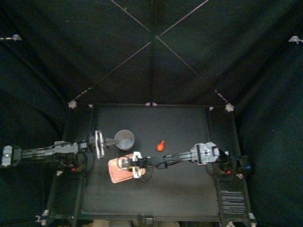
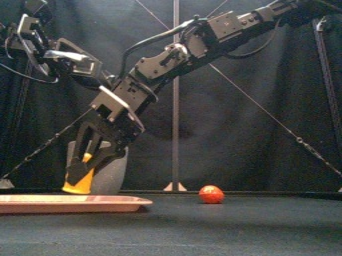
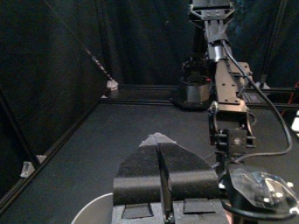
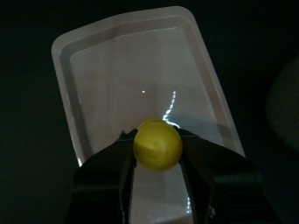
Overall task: Pick the yellow can then place it on the pink plate
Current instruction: Drop yellow can on the pink plate and return to neutral
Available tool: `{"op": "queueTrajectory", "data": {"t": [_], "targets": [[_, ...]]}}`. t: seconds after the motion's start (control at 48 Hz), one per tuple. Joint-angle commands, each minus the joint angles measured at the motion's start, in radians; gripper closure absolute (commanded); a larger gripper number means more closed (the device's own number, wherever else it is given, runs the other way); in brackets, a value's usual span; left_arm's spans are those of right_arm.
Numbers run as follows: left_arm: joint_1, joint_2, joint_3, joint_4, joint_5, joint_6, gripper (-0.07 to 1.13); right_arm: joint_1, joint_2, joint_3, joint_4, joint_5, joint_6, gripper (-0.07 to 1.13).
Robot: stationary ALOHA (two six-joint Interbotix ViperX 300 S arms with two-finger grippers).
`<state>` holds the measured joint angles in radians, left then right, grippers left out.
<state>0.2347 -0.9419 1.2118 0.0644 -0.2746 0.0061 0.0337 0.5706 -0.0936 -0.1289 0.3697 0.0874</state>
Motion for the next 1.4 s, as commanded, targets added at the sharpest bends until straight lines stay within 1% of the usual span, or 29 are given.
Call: {"op": "queueTrajectory", "data": {"t": [0.021,0.167,0.25,0.417,0.542,0.646,0.771,0.958,1.104,1.271,1.396], "targets": [[0.008,0.005,-0.012,0.003,-0.009,0.002,1.04,-0.005,-0.014,-0.049,0.009,0.011,0.008,0.32],[0.015,0.006,-0.011,0.002,-0.009,0.002,1.04,-0.002,-0.011,-0.057,0.012,0.009,0.012,0.15],[0.02,0.005,-0.011,0.003,-0.009,0.002,1.04,-0.003,-0.011,-0.057,0.015,0.005,0.015,0.09],[0.023,0.005,-0.009,0.003,-0.009,0.002,1.04,-0.005,-0.023,-0.044,0.018,-0.02,0.015,0.08],[0.025,0.005,-0.003,0.003,-0.009,0.002,1.04,-0.011,-0.071,0.0,0.026,-0.089,0.02,0.08],[0.025,0.005,-0.002,0.002,-0.009,0.0,1.04,-0.028,-0.13,0.074,0.04,-0.184,0.026,0.08],[0.025,0.005,-0.003,0.003,-0.009,0.0,1.04,-0.048,-0.216,0.202,0.072,-0.336,0.025,0.08],[0.025,0.005,-0.002,0.003,-0.009,0.002,1.04,-0.084,-0.377,0.446,0.114,-0.588,0.023,0.08],[0.025,0.005,-0.002,0.003,-0.009,0.0,1.04,-0.11,-0.523,0.643,0.118,-0.779,0.018,0.08],[0.025,0.006,-0.002,0.003,-0.009,0.002,1.04,-0.149,-0.655,0.834,0.121,-0.937,0.017,0.08],[0.025,0.006,0.002,0.003,-0.009,0.0,1.04,-0.172,-0.755,0.953,0.138,-1.014,0.018,0.08]]}}
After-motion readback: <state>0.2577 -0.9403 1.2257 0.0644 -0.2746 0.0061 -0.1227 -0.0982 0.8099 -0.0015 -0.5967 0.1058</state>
